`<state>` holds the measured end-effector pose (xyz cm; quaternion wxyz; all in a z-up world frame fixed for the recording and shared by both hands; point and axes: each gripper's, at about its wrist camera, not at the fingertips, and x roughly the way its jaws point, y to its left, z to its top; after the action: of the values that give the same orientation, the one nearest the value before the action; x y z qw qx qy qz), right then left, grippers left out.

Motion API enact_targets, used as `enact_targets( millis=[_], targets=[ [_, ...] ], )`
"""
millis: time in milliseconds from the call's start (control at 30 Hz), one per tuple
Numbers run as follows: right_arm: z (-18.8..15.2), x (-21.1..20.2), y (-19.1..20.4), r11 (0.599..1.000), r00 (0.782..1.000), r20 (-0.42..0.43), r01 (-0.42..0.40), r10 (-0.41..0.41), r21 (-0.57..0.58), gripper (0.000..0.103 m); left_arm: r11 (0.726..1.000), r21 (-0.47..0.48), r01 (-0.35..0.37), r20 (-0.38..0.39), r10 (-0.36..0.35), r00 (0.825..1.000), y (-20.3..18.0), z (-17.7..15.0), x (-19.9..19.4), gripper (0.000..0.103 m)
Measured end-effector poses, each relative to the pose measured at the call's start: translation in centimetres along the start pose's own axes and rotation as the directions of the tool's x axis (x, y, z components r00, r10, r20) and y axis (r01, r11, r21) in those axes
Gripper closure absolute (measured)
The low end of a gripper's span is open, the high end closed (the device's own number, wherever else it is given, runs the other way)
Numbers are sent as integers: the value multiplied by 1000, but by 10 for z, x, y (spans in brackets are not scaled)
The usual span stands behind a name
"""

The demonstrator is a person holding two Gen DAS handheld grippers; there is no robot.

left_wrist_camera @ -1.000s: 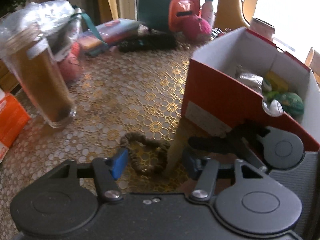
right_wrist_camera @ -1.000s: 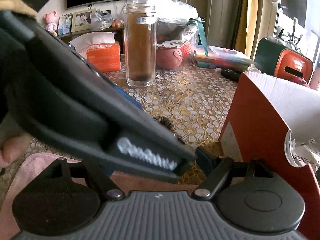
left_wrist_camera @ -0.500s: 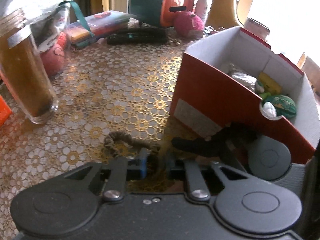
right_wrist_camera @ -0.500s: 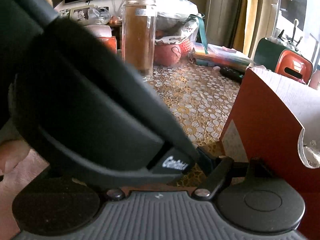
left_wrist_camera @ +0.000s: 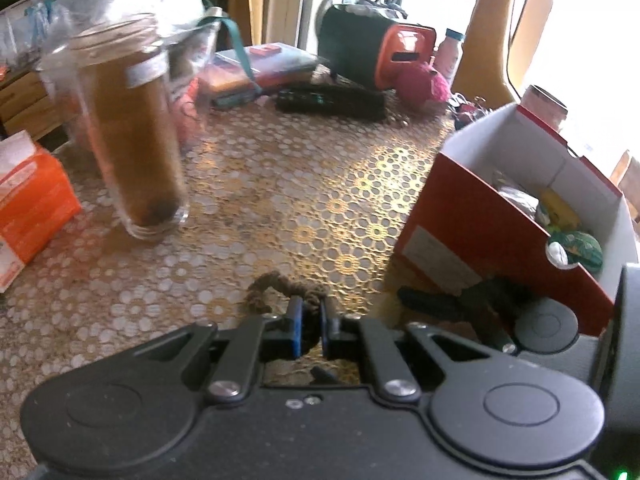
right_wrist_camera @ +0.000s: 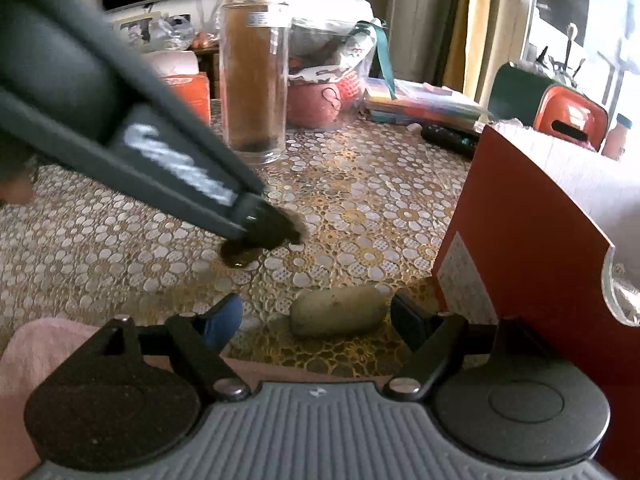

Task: Organize objects
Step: 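Grasp the brown beaded bracelet with the left gripper while the right gripper grasps the beige oval stone, then carry the bracelet and beige stone over the shoebox with both grippers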

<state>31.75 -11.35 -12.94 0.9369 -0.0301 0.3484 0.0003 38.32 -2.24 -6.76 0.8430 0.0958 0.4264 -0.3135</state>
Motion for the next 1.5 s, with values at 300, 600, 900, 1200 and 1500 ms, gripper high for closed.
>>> enact_targets(
  millis=[300, 600, 900, 1200, 1500],
  targets=[
    [-3, 1, -7, 996, 999, -16, -42, 44, 81, 24, 1000, -25, -8, 20, 8, 1000, 12, -6, -9, 96],
    [1, -9, -5, 998, 999, -7, -50, 50, 43, 52, 999, -29, -36, 22, 36, 999, 7, -14, -19, 96],
    [2, -77, -15, 988, 988, 16, -156, 155, 20, 52, 998, -69, -5, 46, 8, 999, -13, -23, -58, 96],
    [5, -148, -42, 973, 973, 23, -230, 230, 20, 52, 999, -36, 10, 41, -8, 999, -62, -31, -102, 96],
    [4, -204, -87, 971, 971, 45, -237, 235, 36, 52, 1000, 11, -12, 51, 12, 999, -121, -32, -132, 96]
  ],
)
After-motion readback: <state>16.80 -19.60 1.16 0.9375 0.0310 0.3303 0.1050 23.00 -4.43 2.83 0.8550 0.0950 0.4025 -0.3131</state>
